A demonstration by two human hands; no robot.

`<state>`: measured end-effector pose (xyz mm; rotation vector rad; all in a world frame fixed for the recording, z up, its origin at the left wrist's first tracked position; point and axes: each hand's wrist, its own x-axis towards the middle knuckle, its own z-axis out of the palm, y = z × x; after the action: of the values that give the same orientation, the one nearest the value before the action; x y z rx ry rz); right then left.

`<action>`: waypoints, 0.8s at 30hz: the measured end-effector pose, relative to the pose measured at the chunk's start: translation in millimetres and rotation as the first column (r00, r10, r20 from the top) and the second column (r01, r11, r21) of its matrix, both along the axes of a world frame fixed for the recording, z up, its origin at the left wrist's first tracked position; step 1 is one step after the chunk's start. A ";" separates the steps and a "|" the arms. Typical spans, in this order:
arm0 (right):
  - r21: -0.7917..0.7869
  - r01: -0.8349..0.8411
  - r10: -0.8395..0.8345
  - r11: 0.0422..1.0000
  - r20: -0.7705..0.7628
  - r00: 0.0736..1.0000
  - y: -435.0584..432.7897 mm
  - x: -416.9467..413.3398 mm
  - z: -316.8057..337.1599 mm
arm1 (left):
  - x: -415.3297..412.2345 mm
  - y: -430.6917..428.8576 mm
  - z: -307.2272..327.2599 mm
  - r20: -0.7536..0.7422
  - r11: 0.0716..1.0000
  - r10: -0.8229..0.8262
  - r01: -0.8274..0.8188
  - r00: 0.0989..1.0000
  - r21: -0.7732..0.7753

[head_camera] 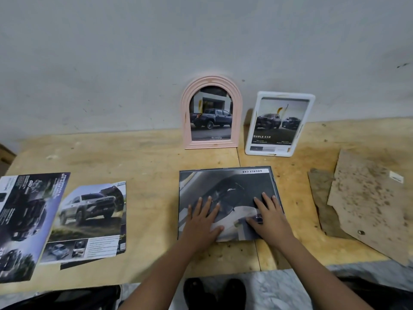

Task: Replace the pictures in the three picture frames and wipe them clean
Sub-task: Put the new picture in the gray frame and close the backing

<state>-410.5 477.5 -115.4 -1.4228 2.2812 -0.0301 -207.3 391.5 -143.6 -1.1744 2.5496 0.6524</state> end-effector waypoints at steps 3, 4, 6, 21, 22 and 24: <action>-0.012 -0.001 0.000 1.000 -0.010 1.000 -2.3 -1.9 -2.3 | -3.3 -1.6 -1.3 0.000 1.000 0.004 -0.004 1.000 -0.004; -0.013 0.001 -0.001 1.000 -0.015 1.000 -2.7 -2.7 -3.8 | -5.0 -1.7 -2.2 0.002 1.000 0.008 -0.008 1.000 -0.001; -0.026 -0.002 0.001 1.000 -0.029 1.000 -3.1 -5.5 -7.6 | -8.4 -1.5 -3.6 0.006 1.000 0.022 -0.022 1.000 -0.001; -0.290 0.178 -0.123 0.940 0.200 0.972 31.0 -183.1 26.4 | -183.4 53.4 32.5 -0.496 0.855 0.484 -0.511 0.720 0.093; -0.294 0.269 -0.204 0.917 0.233 0.951 41.8 -211.6 28.4 | -209.8 62.4 34.1 -0.509 0.862 0.491 -0.479 0.707 0.166; -0.254 0.451 -0.377 0.855 0.293 0.879 67.9 -266.2 25.6 | -259.6 79.2 36.0 -0.517 0.862 0.506 -0.406 0.690 0.303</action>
<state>-676.7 545.4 -89.8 -0.9606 2.4087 -0.6924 -466.9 470.7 -107.5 -1.8025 2.5604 1.5333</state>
